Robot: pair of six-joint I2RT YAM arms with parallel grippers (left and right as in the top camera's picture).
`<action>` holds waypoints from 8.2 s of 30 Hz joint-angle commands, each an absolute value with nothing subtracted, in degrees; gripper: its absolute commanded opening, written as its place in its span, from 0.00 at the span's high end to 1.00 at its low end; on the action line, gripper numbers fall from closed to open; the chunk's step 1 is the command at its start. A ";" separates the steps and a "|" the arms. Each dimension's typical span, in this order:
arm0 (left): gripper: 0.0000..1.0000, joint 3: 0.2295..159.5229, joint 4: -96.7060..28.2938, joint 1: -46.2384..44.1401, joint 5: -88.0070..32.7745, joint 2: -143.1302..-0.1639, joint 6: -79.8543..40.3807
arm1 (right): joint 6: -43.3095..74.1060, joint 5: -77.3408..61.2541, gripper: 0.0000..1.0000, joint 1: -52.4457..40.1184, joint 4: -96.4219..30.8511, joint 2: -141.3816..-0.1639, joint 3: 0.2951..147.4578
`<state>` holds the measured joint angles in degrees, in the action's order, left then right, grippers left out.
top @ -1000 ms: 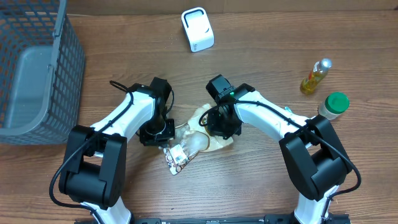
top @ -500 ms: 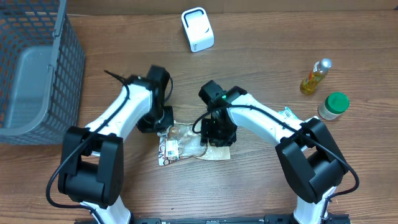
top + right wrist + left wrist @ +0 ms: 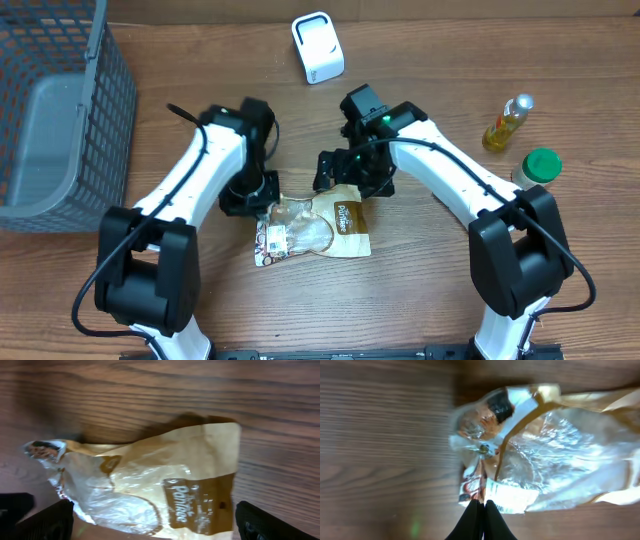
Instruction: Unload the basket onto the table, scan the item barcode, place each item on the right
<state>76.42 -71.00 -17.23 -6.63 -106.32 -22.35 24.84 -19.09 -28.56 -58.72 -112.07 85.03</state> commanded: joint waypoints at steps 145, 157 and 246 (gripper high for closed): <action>0.75 93.95 -68.77 -6.04 5.17 -107.68 -25.96 | 37.50 -43.62 0.83 -33.36 -18.70 -117.78 67.51; 0.00 93.95 -68.53 3.75 6.79 -107.68 -25.93 | 37.50 -43.62 0.87 -33.36 -18.70 -117.78 67.51; 0.00 93.95 -68.53 4.10 6.79 -107.68 -25.93 | -41.06 32.40 0.96 -34.06 -3.20 -125.60 110.54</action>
<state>92.68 -68.64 4.08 6.28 -107.22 -25.76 -37.34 26.57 -34.39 -6.39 -123.48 109.73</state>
